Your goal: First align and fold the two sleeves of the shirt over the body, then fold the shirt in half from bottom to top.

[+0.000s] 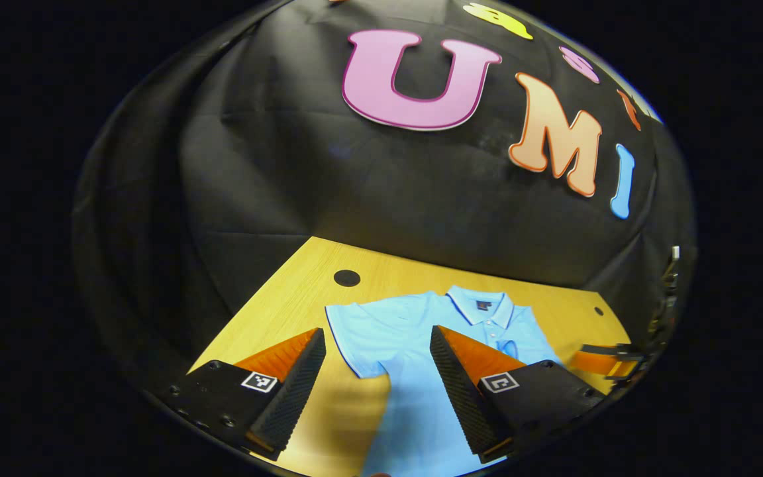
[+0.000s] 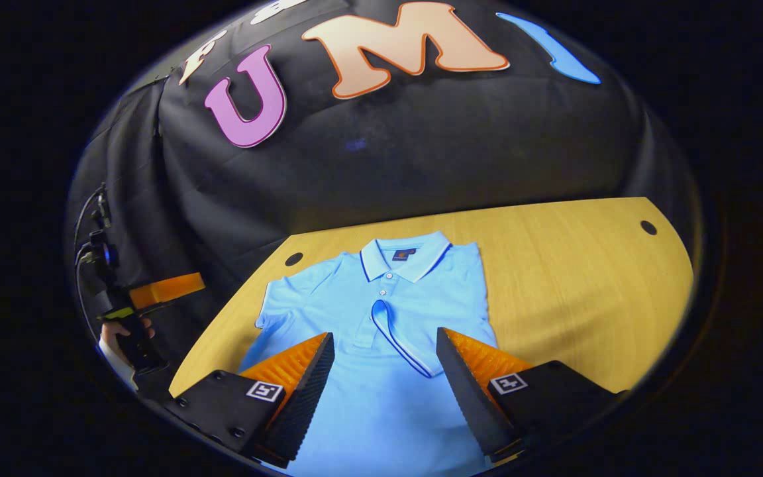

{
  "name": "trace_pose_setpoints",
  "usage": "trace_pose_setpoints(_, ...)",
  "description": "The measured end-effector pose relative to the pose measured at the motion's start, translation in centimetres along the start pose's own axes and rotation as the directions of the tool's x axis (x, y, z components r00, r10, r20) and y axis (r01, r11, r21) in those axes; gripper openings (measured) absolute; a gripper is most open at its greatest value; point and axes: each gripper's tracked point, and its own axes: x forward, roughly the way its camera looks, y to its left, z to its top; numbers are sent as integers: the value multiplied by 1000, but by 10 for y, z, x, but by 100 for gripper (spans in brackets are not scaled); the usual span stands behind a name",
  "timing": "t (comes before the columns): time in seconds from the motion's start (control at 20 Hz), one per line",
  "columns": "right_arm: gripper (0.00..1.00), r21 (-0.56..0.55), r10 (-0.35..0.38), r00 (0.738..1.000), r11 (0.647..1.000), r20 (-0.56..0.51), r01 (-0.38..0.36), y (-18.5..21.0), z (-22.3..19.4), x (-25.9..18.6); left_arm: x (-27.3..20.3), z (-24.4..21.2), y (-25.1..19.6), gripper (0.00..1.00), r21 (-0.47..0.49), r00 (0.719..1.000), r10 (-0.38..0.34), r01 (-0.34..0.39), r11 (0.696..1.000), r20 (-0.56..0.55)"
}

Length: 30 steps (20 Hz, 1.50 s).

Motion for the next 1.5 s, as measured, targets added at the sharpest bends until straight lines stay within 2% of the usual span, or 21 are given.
trace_pose_setpoints(0.1,97,46,-65,998,997,12,64,-5,-4,-24,36,-4,11,95,38,999,-26,27,999,-29)
trace_pose_setpoints(0.25,97,127,-162,986,979,25,158,-16,-10,-58,82,-21,28,95,54,995,-25,30,998,-97)
trace_pose_setpoints(0.35,97,149,-238,971,962,37,230,-25,-13,-81,108,-32,37,97,75,991,-14,24,997,-131)
trace_pose_setpoints(0.4,97,163,-271,962,951,38,262,-28,-14,-93,118,-38,40,95,83,988,-14,27,996,-152)
trace_pose_setpoints(0.6,97,216,-382,923,905,37,366,-42,-22,-129,141,-68,45,95,121,972,-8,38,992,-236)
trace_pose_setpoints(0.7,97,253,-407,913,887,32,387,-44,-25,-138,144,-72,48,95,140,969,-1,37,989,-248)
trace_pose_setpoints(0.75,91,265,-416,909,880,32,394,-44,-26,-140,147,-70,47,95,145,970,-8,45,988,-242)
trace_pose_setpoints(0.8,91,272,-427,904,873,28,404,-44,-28,-143,147,-70,47,94,151,969,-11,50,987,-245)
trace_pose_setpoints(0.85,97,275,-434,900,869,27,411,-43,-30,-145,147,-73,47,92,172,966,-7,53,984,-259)
trace_pose_setpoints(0.9,97,274,-439,898,867,29,415,-41,-30,-146,146,-73,49,91,186,963,-10,63,981,-269)
trace_pose_setpoints(0.95,97,270,-443,896,866,27,420,-40,-32,-145,148,-69,45,81,182,967,-24,72,981,-254)
trace_pose_setpoints(1.0,91,264,-443,896,867,20,423,-37,-34,-145,150,-72,40,76,181,965,-36,85,980,-259)
trace_pose_setpoints(1.05,91,259,-441,897,868,12,423,-34,-37,-144,150,-72,36,59,180,964,-51,101,979,-262)
trace_pose_setpoints(1.1,97,255,-437,899,871,11,420,-30,-37,-143,151,-72,31,48,174,962,-73,122,977,-264)
trace_pose_setpoints(1.15,97,249,-436,900,873,13,419,-27,-36,-142,150,-73,27,34,170,958,-94,144,975,-269)
trace_pose_setpoints(1.2,97,241,-437,899,874,15,421,-25,-36,-142,149,-73,23,26,160,956,-116,163,973,-268)
trace_pose_setpoints(1.25,97,235,-435,900,877,17,419,-23,-36,-141,150,-73,21,8,158,955,-119,166,973,-270)
trace_pose_setpoints(1.35,97,225,-433,901,880,23,418,-21,-35,-140,147,-75,22,0,175,951,-111,166,970,-288)
trace_pose_setpoints(1.5,98,218,-432,901,882,25,417,-21,-37,-140,139,-50,7,0,195,964,-120,168,966,-236)
